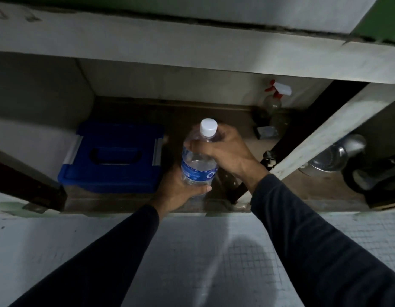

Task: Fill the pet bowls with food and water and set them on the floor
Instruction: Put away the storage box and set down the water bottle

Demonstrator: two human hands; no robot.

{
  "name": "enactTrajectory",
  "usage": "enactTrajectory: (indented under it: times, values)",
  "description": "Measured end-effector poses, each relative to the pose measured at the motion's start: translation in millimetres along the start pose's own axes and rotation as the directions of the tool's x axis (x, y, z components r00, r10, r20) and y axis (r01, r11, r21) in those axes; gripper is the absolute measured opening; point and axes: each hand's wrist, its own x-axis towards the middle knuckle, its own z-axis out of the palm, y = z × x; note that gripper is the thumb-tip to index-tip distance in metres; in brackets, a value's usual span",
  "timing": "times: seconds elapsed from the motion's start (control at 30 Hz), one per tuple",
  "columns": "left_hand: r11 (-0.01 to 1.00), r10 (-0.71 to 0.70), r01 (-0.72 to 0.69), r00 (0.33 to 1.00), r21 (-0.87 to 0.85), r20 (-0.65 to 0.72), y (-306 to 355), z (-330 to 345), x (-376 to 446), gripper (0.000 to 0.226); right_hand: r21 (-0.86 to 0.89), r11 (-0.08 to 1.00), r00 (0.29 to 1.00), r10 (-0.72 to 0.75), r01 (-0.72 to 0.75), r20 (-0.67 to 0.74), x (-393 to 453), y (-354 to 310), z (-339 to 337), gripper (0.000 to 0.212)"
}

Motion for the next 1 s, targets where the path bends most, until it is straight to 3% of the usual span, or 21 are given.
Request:
enactTrajectory:
  times: [0.17, 0.33, 0.5, 0.8, 1.0]
  values:
    - [0.998, 0.004, -0.006, 0.999, -0.063, -0.042, -9.6, 2.6, 28.3, 0.086, 0.009, 0.999, 0.999, 0.052, -0.052, -0.012, 24.1, 8.5, -6.7, 0.034]
    - [0.995, -0.055, 0.046, 0.994, -0.092, -0.099, -22.1, 4.6, 41.5, 0.1, -0.054, 0.996, 0.997, 0.065, -0.067, -0.032, 37.5, 17.2, -5.1, 0.047]
    - [0.997, -0.058, 0.052, 0.992, -0.057, -0.109, -26.6, 4.2, 49.2, 0.088, -0.034, 0.99, 0.988, 0.137, -0.14, -0.077, 46.5, 26.8, -2.2, 0.046]
    - [0.994, -0.08, 0.073, 0.994, -0.087, -0.072, -27.6, -4.3, 52.8, 0.088, -0.085, 0.99, 0.992, 0.111, -0.116, -0.063, 58.4, 29.6, 4.4, 0.054]
    - [0.994, -0.087, 0.082, 0.994, -0.072, -0.067, -32.5, -9.0, 51.9, 0.103, -0.098, 0.993, 0.997, 0.057, -0.061, -0.05, 52.7, 24.0, 4.8, 0.047]
